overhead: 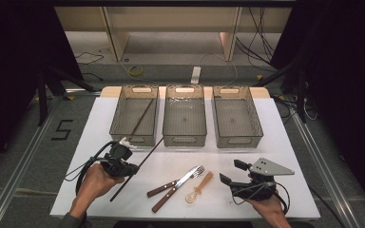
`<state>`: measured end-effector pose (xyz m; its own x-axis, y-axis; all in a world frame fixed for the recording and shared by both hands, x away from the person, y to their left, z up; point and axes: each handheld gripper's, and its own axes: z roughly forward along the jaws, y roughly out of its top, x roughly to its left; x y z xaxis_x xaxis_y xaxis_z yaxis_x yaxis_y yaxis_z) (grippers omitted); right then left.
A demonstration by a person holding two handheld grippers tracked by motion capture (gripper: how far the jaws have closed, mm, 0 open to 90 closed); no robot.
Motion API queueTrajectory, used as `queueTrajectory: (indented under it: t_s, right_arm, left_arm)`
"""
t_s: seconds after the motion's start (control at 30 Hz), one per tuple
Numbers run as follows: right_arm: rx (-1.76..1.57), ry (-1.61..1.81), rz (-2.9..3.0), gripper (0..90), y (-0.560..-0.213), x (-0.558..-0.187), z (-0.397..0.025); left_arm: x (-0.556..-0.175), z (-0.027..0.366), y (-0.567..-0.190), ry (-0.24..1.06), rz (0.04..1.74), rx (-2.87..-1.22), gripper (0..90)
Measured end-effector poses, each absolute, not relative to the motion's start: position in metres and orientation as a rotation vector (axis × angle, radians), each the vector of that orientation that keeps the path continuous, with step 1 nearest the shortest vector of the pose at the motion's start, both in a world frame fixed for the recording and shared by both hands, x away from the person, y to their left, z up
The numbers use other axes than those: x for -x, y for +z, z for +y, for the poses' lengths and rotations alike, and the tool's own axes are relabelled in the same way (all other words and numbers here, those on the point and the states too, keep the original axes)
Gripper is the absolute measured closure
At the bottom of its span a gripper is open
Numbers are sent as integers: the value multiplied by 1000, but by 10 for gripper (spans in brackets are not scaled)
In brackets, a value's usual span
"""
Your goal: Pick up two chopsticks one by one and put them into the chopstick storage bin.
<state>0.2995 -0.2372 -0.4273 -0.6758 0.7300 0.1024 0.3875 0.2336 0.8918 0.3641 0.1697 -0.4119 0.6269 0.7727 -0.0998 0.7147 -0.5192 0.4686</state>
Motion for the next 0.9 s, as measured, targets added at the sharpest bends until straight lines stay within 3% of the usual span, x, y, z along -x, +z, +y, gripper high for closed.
queueTrajectory:
  t_s: [0.5,0.9]
  right_arm:
    - [-1041,1419,2183,269,-428,-301,-237]
    - [-1055,1424,2179,269,-429,-302,-239]
  left_arm:
    - [-387,174,-392,229,1160,-2323,845]
    - [-430,189,-364,304,1198,-2215,845]
